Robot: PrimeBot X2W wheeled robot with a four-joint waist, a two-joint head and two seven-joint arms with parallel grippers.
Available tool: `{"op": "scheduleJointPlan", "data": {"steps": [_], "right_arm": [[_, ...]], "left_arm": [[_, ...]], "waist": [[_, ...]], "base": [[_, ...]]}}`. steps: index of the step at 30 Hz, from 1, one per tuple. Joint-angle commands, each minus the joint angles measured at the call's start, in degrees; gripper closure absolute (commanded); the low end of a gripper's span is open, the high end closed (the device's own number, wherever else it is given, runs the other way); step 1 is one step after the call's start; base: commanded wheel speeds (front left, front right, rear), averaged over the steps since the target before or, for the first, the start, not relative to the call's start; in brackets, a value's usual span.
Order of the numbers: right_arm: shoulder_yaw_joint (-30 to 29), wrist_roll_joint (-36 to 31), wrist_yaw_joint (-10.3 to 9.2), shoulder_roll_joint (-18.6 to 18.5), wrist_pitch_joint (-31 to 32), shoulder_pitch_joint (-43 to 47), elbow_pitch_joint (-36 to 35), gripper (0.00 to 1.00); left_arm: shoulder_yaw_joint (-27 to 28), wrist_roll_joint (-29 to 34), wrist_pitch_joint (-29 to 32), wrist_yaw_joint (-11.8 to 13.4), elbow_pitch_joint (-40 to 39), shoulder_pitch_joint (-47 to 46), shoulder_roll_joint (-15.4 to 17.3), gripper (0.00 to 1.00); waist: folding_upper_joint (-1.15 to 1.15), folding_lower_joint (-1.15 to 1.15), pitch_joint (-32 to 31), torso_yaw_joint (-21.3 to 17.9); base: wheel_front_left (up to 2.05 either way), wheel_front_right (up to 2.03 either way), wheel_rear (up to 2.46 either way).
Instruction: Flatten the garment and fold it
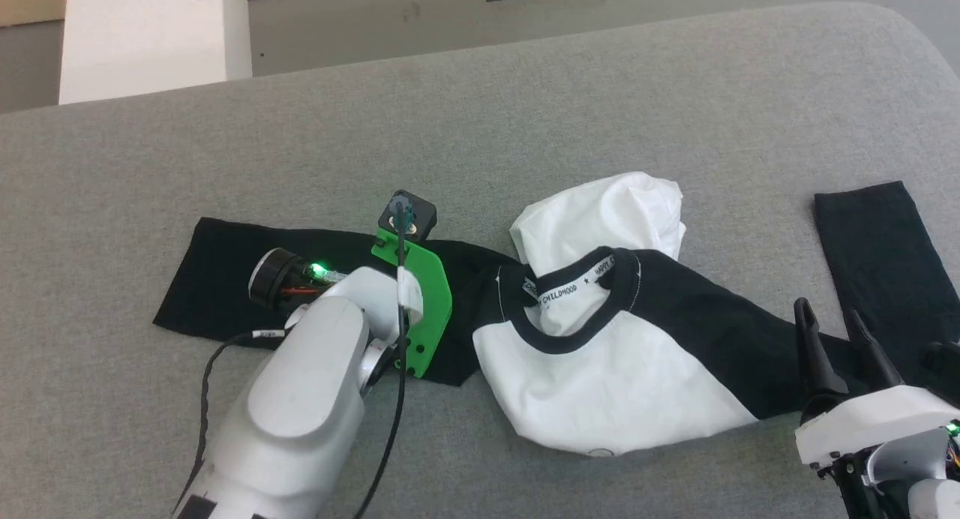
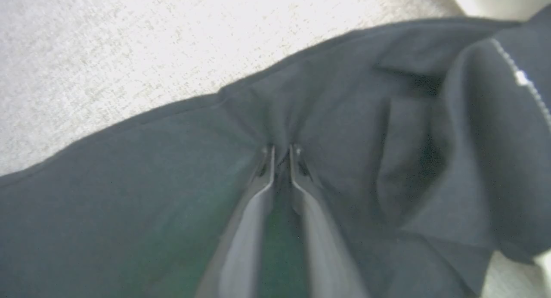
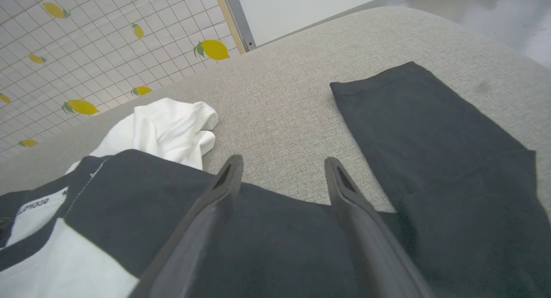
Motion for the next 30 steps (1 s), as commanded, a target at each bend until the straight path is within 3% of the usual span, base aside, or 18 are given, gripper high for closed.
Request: {"op": "scheduleJointPlan", "data": {"steps": [1, 7, 12, 19, 25, 26, 30], "right_arm": [[0.16, 0.35, -0.09, -0.02, -0.32, -0.68, -0.57, 0.00], [-0.34, 0.01, -0.09, -0.02, -0.25, 0.32, -1.51, 0.00], [-0.70, -0.52, -0.09, -0.02, 0.58, 1.08, -2.12, 0.00], [-0.97, -1.37, -0.09, -0.02, 2.83, 2.11, -3.02, 0.00], [-1.46, -2.05, -0.09, -0.02, 5.87, 3.93, -3.06, 0.00], [-1.59, -2.22, -0.09, -0.02, 6.32, 4.24, -3.20, 0.00], [-2.04, -2.26, -0.09, -0.02, 7.34, 5.02, -4.10, 0.00]], "left_arm": [[-0.47, -0.40, -0.40, 0.09, 1.84, 4.42, 1.19, 1.00], [5.41, -3.37, -12.91, 5.92, -4.71, 9.41, 1.44, 1.00], [12.13, -6.75, -19.08, 11.16, -11.27, 17.06, 3.20, 1.00], [18.47, -9.55, -19.50, 16.14, -20.13, 28.97, 6.30, 1.00], [20.60, -11.32, -19.84, 17.66, -23.90, 36.57, 6.66, 1.00], [20.44, -11.42, -20.64, 17.34, -24.37, 37.24, 6.53, 0.00], [20.02, -10.86, -25.19, 16.26, -26.04, 38.27, 6.51, 0.00]], "waist": [[0.00, 0.00, -0.38, 0.48], [0.00, 0.00, -2.73, 3.67], [0.00, 0.00, -5.36, 7.51], [0.00, 0.00, -7.71, 12.54], [0.00, 0.00, -8.98, 15.58], [0.00, 0.00, -9.10, 15.92], [0.00, 0.00, -9.52, 16.48]], "base": [[0.00, 0.00, 0.00], [0.00, 0.00, 0.00], [0.00, 0.00, 0.00], [0.00, 0.00, 0.00], [0.00, 0.00, 0.00], [0.00, 0.00, 0.00], [0.00, 0.00, 0.00]]}}
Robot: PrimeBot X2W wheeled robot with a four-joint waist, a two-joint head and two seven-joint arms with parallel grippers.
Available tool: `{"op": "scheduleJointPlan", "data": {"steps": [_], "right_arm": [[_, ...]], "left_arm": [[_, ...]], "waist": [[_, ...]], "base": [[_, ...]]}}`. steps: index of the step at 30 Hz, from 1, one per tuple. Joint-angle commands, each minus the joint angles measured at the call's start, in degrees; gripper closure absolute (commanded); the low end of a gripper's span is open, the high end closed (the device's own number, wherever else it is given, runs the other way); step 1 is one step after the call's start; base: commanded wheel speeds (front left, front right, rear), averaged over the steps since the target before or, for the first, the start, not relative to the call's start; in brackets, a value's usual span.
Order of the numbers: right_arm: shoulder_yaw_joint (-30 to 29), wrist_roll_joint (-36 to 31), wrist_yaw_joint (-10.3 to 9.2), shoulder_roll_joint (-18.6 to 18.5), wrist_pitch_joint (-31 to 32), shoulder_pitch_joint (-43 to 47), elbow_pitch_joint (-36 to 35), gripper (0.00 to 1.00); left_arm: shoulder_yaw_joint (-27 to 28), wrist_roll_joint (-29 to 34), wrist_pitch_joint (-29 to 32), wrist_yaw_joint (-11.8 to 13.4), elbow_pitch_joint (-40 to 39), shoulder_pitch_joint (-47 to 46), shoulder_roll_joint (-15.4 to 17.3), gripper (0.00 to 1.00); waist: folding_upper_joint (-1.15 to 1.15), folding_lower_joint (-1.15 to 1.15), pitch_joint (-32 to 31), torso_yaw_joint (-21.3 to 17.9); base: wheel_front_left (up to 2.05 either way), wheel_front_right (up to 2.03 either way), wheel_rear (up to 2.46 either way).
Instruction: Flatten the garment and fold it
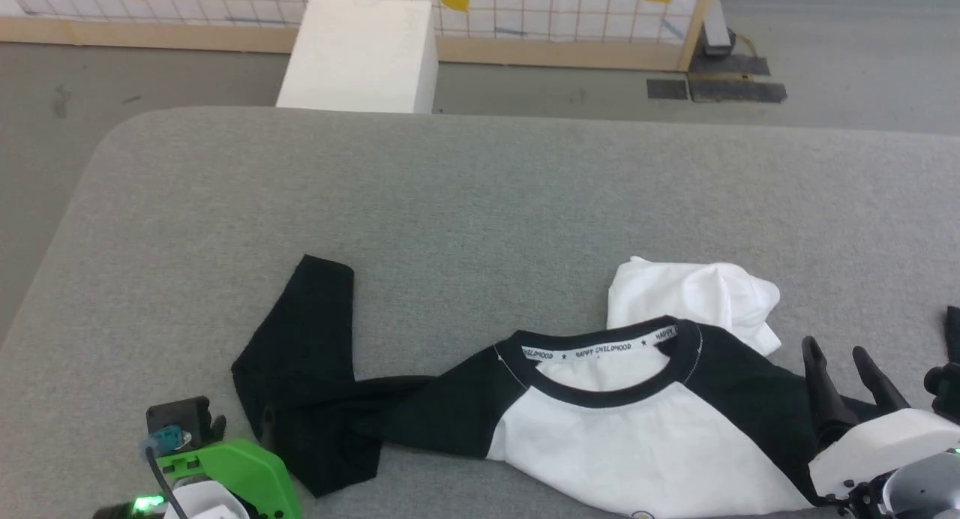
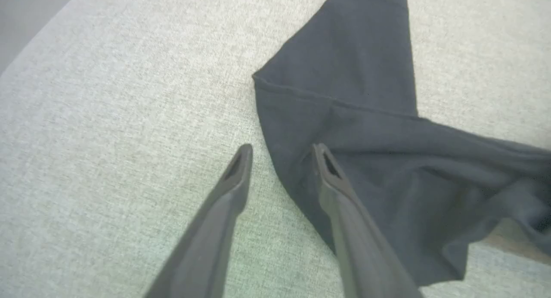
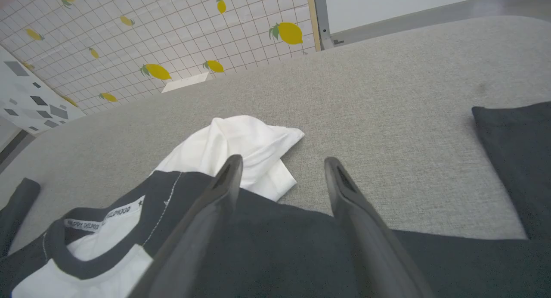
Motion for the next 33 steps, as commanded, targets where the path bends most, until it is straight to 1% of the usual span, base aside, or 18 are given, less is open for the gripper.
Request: {"op": "scheduleJointPlan", "data": {"steps": [1, 3, 6, 8, 11, 13, 14, 17, 21, 25, 29, 30, 31, 32, 33], "right_arm": [[-0.13, -0.40, -0.08, -0.03, 0.24, 0.78, -0.61, 0.00], [-0.27, -0.49, -0.08, -0.03, 0.44, 0.92, -0.96, 0.00], [-0.04, -0.51, -0.08, -0.03, 0.69, 1.04, -1.39, 0.00], [0.19, -0.40, -0.08, -0.03, 0.75, 1.22, -1.58, 0.00], [0.55, -0.08, -0.08, -0.03, 0.79, 1.35, -1.70, 0.00], [0.71, 0.13, -0.08, -0.03, 0.68, 1.13, -1.63, 0.00], [0.76, 0.21, -0.08, -0.03, 0.58, 0.96, -1.62, 0.00], [0.88, 0.50, -0.08, -0.03, 0.15, 0.38, -1.31, 0.00], [1.09, 1.04, -0.08, -0.03, -0.49, -0.18, -0.90, 0.00], [1.10, 1.50, -0.08, -0.03, -1.20, -0.46, -0.39, 0.00], [0.90, 1.59, -0.08, -0.03, -1.79, -0.68, 0.16, 0.00], [0.86, 1.59, -0.08, -0.03, -1.90, -0.76, 0.31, 0.00], [0.79, 1.60, -0.08, -0.03, -2.04, -0.88, 0.48, 0.00], [0.72, 1.64, -0.08, -0.03, -2.22, -0.99, 0.59, 0.00], [0.69, 1.66, -0.08, -0.03, -2.38, -1.11, 0.74, 0.00]], "left_arm": [[-0.40, 0.60, -1.13, -0.45, -0.76, 0.53, 0.72, 0.00], [-1.81, 1.90, -2.46, -1.66, -2.32, 0.06, 1.47, 0.00], [-5.34, 3.40, -2.91, -5.04, -5.15, -1.61, 2.49, 0.00], [-8.32, 4.16, -1.38, -7.53, -6.30, -3.04, 2.91, 0.00], [-12.70, 5.15, 2.53, -10.87, -6.16, -6.05, 3.15, 0.00], [-15.09, 5.43, 5.32, -12.72, -5.24, -8.07, 2.99, 0.00], [-15.94, 5.55, 6.59, -13.25, -4.70, -8.90, 2.91, 0.00], [-18.06, 5.54, 11.10, -14.41, -2.37, -11.29, 2.73, 0.00], [-18.92, 5.09, 17.36, -14.21, -0.24, -12.75, 2.91, 0.00], [-19.21, 2.96, 21.71, -14.67, -1.08, -12.82, 2.85, 0.00], [-19.81, 1.30, 24.10, -15.23, -3.34, -12.30, 3.01, 0.01], [-19.90, 1.14, 24.28, -15.32, -3.88, -12.26, 3.12, 0.36], [-20.12, 1.03, 24.51, -15.46, -4.44, -12.25, 3.29, 0.62], [-20.26, 1.13, 24.35, -15.55, -4.94, -12.32, 3.48, 0.91], [-20.19, 1.35, 23.88, -15.43, -5.49, -12.42, 3.60, 1.00]], "waist": [[0.00, 0.00, -0.97, 0.85], [0.00, 0.00, -1.18, 0.70], [0.00, 0.00, -1.19, -0.03], [0.00, 0.00, -1.10, -0.61], [0.00, 0.00, -0.56, -1.57], [0.00, 0.00, -0.05, -2.45], [0.00, 0.00, 0.23, -2.86], [0.00, 0.00, 1.08, -4.23], [0.00, 0.00, 2.21, -6.06], [0.00, 0.00, 3.00, -7.38], [0.00, 0.00, 3.42, -7.93], [0.00, 0.00, 3.47, -7.97], [0.00, 0.00, 3.52, -7.97], [0.00, 0.00, 3.54, -7.94], [0.00, 0.00, 3.55, -7.88]], "base": [[0.00, 0.00, 0.00], [0.00, 0.00, 0.00], [0.00, 0.00, 0.00], [0.00, 0.00, 0.00], [0.00, 0.00, 0.00], [0.00, 0.00, 0.00], [0.00, 0.00, 0.00], [0.00, 0.00, 0.00], [0.00, 0.00, 0.00], [0.00, 0.00, 0.00], [0.00, 0.00, 0.00], [0.00, 0.00, 0.00], [0.00, 0.00, 0.00], [0.00, 0.00, 0.00], [0.00, 0.00, 0.00]]}}
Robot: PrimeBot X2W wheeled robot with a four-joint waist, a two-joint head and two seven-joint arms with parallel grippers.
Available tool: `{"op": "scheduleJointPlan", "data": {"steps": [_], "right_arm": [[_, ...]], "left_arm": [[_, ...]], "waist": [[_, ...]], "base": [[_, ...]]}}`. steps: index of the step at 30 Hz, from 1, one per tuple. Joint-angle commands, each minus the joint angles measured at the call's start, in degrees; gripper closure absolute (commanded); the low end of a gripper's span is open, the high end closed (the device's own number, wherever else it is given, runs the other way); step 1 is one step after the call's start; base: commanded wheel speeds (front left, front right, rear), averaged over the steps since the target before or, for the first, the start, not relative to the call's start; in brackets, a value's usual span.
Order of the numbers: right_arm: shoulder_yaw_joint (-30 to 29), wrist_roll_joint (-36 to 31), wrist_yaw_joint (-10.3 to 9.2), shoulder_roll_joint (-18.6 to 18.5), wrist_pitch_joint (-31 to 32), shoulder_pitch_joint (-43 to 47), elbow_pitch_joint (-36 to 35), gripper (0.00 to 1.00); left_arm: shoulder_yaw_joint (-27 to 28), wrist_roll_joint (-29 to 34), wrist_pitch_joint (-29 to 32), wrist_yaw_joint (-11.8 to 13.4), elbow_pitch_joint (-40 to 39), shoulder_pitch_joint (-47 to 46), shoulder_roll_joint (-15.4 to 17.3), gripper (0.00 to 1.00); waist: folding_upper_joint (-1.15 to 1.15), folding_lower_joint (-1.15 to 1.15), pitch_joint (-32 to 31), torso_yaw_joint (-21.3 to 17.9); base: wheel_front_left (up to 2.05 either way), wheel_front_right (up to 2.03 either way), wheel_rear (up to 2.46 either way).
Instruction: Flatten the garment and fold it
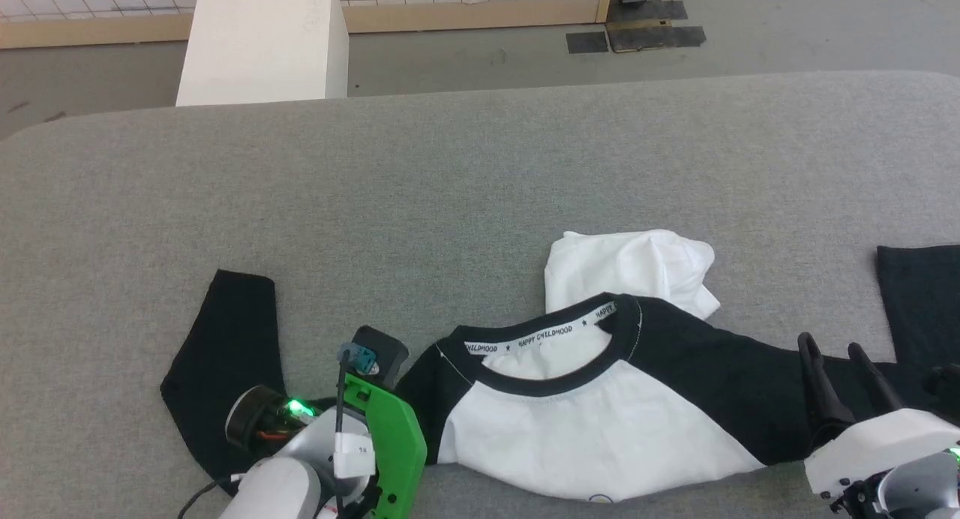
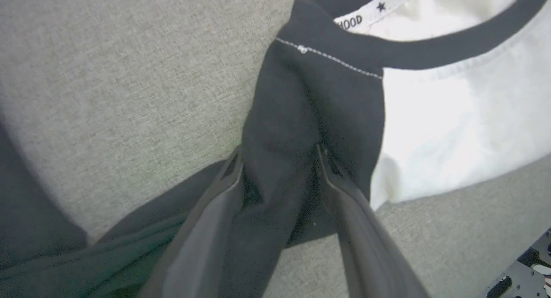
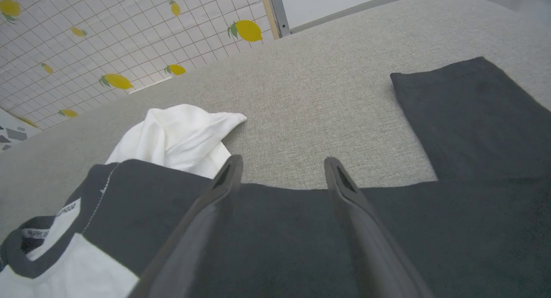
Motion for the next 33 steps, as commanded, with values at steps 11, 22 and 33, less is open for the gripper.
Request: {"op": "scheduleJointPlan", "data": {"steps": [11, 22, 33], "right_arm": [[0.79, -5.50, -0.08, -0.02, 1.21, -1.33, -0.15, 0.00], [13.23, -13.01, -0.08, -12.06, 16.68, -8.44, 6.60, 0.00], [30.16, -1.21, -0.08, -21.55, 29.96, -17.17, 15.57, 1.00]], "left_arm": [[4.43, -0.42, -5.82, 4.58, -4.12, 2.98, 0.69, 1.00], [6.00, -1.93, -6.20, 5.71, -3.77, 4.04, 1.27, 1.00], [4.67, -2.53, -7.00, 4.72, -2.42, 2.59, 0.51, 1.00]], "waist": [[0.00, 0.00, -1.20, 1.36], [0.00, 0.00, 2.10, 3.43], [0.00, 0.00, 3.28, 4.44]], "base": [[0.00, 0.00, 0.00], [0.00, 0.00, 0.00], [0.00, 0.00, 0.00]]}}
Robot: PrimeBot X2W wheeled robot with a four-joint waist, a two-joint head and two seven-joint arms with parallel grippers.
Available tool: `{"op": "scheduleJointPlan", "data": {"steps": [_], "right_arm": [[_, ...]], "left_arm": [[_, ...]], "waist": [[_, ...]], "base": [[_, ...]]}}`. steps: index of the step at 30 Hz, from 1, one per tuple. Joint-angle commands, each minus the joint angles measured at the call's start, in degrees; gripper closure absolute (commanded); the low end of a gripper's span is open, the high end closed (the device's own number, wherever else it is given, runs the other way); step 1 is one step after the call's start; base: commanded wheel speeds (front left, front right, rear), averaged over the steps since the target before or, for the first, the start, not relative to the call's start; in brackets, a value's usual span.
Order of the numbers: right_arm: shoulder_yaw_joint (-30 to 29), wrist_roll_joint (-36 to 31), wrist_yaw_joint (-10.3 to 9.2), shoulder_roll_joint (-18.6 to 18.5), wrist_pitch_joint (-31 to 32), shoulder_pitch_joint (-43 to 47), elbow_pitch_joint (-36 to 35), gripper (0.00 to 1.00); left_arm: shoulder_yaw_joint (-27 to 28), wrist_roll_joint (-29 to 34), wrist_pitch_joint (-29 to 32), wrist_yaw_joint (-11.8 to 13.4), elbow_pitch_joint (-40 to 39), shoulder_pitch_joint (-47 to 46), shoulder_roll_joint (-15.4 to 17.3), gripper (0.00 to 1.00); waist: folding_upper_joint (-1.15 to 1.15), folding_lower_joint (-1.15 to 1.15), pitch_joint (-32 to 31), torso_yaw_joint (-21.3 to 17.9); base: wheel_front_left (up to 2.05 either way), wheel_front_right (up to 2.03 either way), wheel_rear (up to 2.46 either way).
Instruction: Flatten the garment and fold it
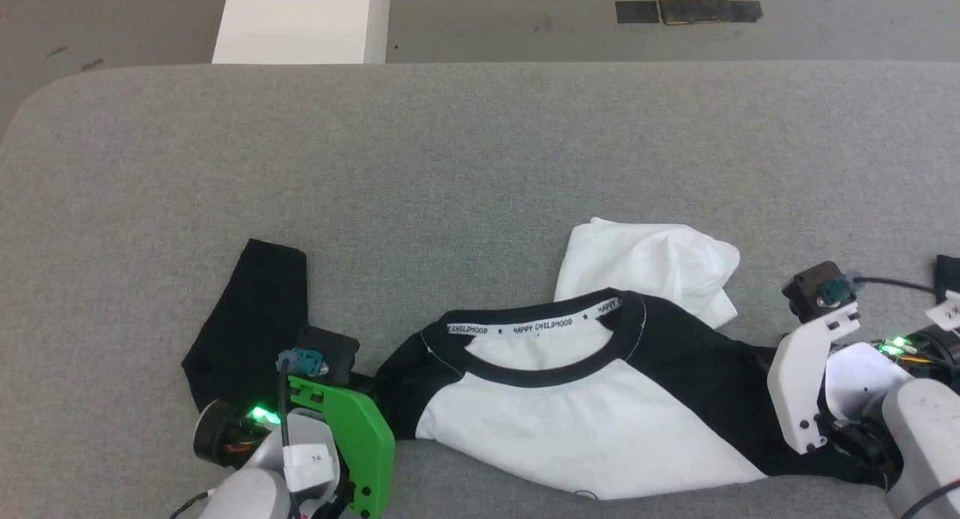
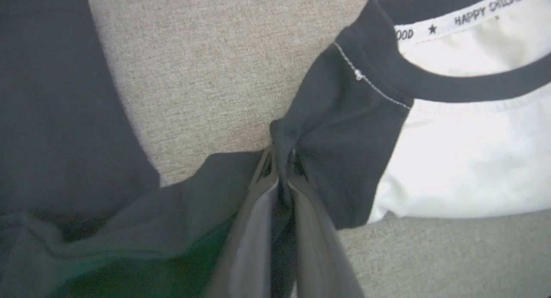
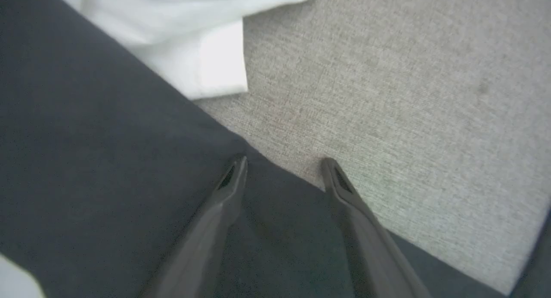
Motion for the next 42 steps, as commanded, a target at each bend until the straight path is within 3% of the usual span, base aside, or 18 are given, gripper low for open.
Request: {"op": "scheduleJointPlan", "data": {"steps": [1, 5, 9, 14, 19, 24, 29, 35, 36, 37, 38, 39, 42], "right_arm": [[1.76, 1.34, -0.06, 0.24, 2.67, 1.56, 2.38, 1.00], [1.86, 5.37, -0.06, -1.14, 4.53, 1.41, 0.21, 1.00], [-4.84, 4.09, -0.06, -1.81, -2.28, 0.80, -5.90, 1.00], [-15.97, -1.51, -0.06, 1.74, -12.09, 0.59, -15.04, 1.00], [-22.42, -5.37, -0.06, 5.91, -16.55, 3.53, -22.52, 1.00], [-26.26, -6.87, -0.06, 11.45, -17.08, 12.01, -27.34, 1.00], [-27.61, -5.49, -0.06, 17.99, -14.79, 22.80, -26.89, 1.00], [-26.41, -2.03, -0.06, 21.02, -4.92, 32.48, -26.25, 1.00], [-26.44, -1.73, -0.06, 21.16, -2.79, 33.44, -26.53, 1.00], [-26.83, -1.26, -0.06, 21.30, -0.33, 34.30, -26.93, 1.00], [-27.25, -0.97, -0.06, 21.38, 1.57, 34.84, -27.26, 0.64], [-27.49, -0.97, -0.06, 21.39, 3.89, 35.43, -28.04, 0.00], [-28.99, -1.71, -0.06, 21.19, 6.33, 35.09, -31.64, 0.00]], "left_arm": [[-0.08, -0.42, -0.38, -0.20, 0.37, -0.73, 0.01, 1.00], [0.06, -0.52, -2.01, -0.53, -0.03, -1.19, 0.00, 1.00], [1.36, -0.02, -5.67, -0.47, -1.35, -2.21, 0.48, 1.00], [2.89, 1.01, -10.11, 0.35, -3.10, -2.99, 0.85, 1.00], [2.98, 1.97, -13.16, 0.92, -4.45, -3.04, 0.58, 1.00], [1.16, 2.22, -14.35, 0.87, -4.12, -0.47, -0.07, 1.00], [-1.82, 0.74, -13.04, -0.14, -1.15, 3.72, -1.00, 1.00], [-3.73, -1.36, -11.18, -1.25, 0.53, 8.36, -0.65, 0.98], [-3.93, -1.91, -10.53, -1.47, 0.61, 9.06, -0.50, 0.60], [-4.11, -2.56, -9.63, -1.64, 0.47, 9.82, -0.31, 0.06], [-4.17, -3.19, -8.97, -1.76, 0.15, 10.33, -0.24, 0.00], [-3.88, -4.10, -8.52, -1.68, -0.61, 10.86, -0.30, 0.00], [-1.72, -5.55, -10.23, -0.70, -3.87, 11.34, -0.63, 0.00]], "waist": [[0.00, 0.00, -0.34, 0.25], [0.00, 0.00, -1.43, 0.46], [0.00, 0.00, -2.97, 0.26], [0.00, 0.00, -4.93, -0.45], [0.00, 0.00, -6.28, -0.57], [0.00, 0.00, -6.89, -0.18], [0.00, 0.00, -6.62, 0.45], [0.00, 0.00, -6.56, 0.36], [0.00, 0.00, -6.56, 0.30], [0.00, 0.00, -6.56, 0.26], [0.00, 0.00, -6.60, 0.26], [0.00, 0.00, -6.73, 0.33], [0.00, 0.00, -7.06, 0.59]], "base": [[0.00, 0.00, 0.00], [0.00, 0.00, 0.00], [0.00, 0.00, 0.00], [0.00, 0.00, 0.00], [0.00, 0.00, 0.00], [0.00, 0.00, 0.00], [0.00, 0.00, 0.00], [0.00, 0.00, 0.00], [0.00, 0.00, 0.00], [0.00, 0.00, 0.00], [0.00, 0.00, 0.00], [0.00, 0.00, 0.00], [0.00, 0.00, 0.00]]}}
